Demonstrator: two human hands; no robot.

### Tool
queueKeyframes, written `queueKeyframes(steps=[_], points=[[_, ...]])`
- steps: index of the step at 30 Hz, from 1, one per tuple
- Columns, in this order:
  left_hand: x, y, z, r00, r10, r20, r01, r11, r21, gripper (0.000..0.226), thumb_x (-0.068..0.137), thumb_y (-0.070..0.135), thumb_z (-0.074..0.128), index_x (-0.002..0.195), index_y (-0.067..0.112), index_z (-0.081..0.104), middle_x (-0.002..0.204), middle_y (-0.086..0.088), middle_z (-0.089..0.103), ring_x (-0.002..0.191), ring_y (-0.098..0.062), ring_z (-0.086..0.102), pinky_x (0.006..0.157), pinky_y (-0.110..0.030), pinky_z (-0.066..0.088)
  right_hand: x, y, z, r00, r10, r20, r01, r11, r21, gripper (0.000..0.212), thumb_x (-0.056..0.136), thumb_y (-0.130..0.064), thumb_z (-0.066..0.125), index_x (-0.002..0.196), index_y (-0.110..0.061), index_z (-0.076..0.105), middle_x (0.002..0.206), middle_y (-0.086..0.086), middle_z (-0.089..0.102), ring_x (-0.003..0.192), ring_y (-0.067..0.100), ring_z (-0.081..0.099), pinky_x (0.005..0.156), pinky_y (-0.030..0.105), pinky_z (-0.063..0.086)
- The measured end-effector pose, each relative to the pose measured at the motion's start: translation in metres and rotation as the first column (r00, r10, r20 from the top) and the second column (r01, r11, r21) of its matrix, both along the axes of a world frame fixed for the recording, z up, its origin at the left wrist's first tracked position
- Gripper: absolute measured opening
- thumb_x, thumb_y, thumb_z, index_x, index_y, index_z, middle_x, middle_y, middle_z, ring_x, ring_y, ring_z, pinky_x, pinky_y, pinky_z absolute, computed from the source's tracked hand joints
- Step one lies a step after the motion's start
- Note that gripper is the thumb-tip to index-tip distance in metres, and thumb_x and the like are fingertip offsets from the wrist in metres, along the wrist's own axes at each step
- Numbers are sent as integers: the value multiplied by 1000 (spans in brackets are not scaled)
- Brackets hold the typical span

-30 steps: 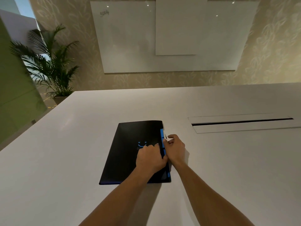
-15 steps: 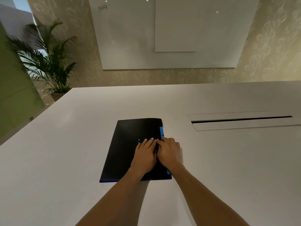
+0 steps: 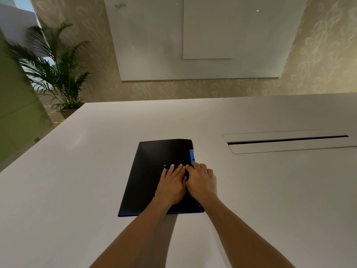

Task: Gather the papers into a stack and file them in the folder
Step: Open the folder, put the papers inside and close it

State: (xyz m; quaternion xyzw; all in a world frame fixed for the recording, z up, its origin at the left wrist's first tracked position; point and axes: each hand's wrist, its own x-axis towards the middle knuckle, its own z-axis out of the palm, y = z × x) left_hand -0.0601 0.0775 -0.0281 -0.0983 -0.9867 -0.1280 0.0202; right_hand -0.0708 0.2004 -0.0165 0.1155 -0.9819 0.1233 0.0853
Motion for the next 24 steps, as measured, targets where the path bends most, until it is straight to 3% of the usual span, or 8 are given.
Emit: queueKeyframes(steps=[9, 13, 15, 17, 20, 24], points=[[0, -1, 5, 1000, -15, 25, 13, 998, 57, 52, 103, 36, 23, 153, 24, 14, 161, 0, 15, 148, -23, 4, 118, -44, 0, 5, -2, 6, 1000, -6, 27, 6, 1000, 29, 42, 101, -32, 41, 142, -20, 42, 144, 7, 45, 129, 26, 44, 107, 42, 35], [6, -4, 17, 1000, 15, 1, -14, 961, 277, 45, 99, 28, 43, 143, 21, 41, 151, -6, 39, 143, -24, 26, 119, -44, 12, 16, -1, 9, 998, -47, 48, 50, 997, -57, 47, 98, -28, 46, 144, -19, 39, 144, 9, 44, 128, 27, 44, 107, 41, 36], [11, -10, 23, 986, 137, -92, -101, 943, 318, 36, 95, 27, 51, 131, 21, 56, 139, -4, 53, 133, -20, 42, 115, -49, 23, 22, 1, 12, 994, -104, 38, 108, 986, -130, 46, 94, -29, 50, 139, -16, 43, 132, 10, 53, 118, 26, 51, 100, 39, 42], [17, -22, 28, 930, 341, -139, -304, 923, 235, 37, 92, 34, 53, 127, 26, 57, 138, 1, 52, 132, -19, 41, 112, -58, 21, 27, 4, 16, 987, -150, 61, 160, 966, -205, 39, 93, -33, 51, 126, -14, 52, 114, 9, 60, 104, 25, 57, 91, 40, 49], [27, -44, 34, 812, 584, -8, -572, 798, 191, 53, 87, 45, 51, 136, 26, 45, 147, -5, 38, 139, -31, 26, 107, -64, 16, 32, 12, 20, 968, -166, 187, 220, 922, -319, 37, 91, -43, 54, 109, -12, 58, 99, 7, 63, 90, 24, 62, 80, 43, 55], [38, -60, 37, 749, 651, 122, -661, 721, 207, 69, 84, 52, 54, 141, 20, 32, 142, -15, 40, 127, -38, 40, 103, -56, 30, 36, 15, 20, 942, -174, 288, 266, 910, -318, 43, 87, -56, 58, 100, -15, 52, 94, 4, 61, 83, 21, 62, 68, 35, 52]])
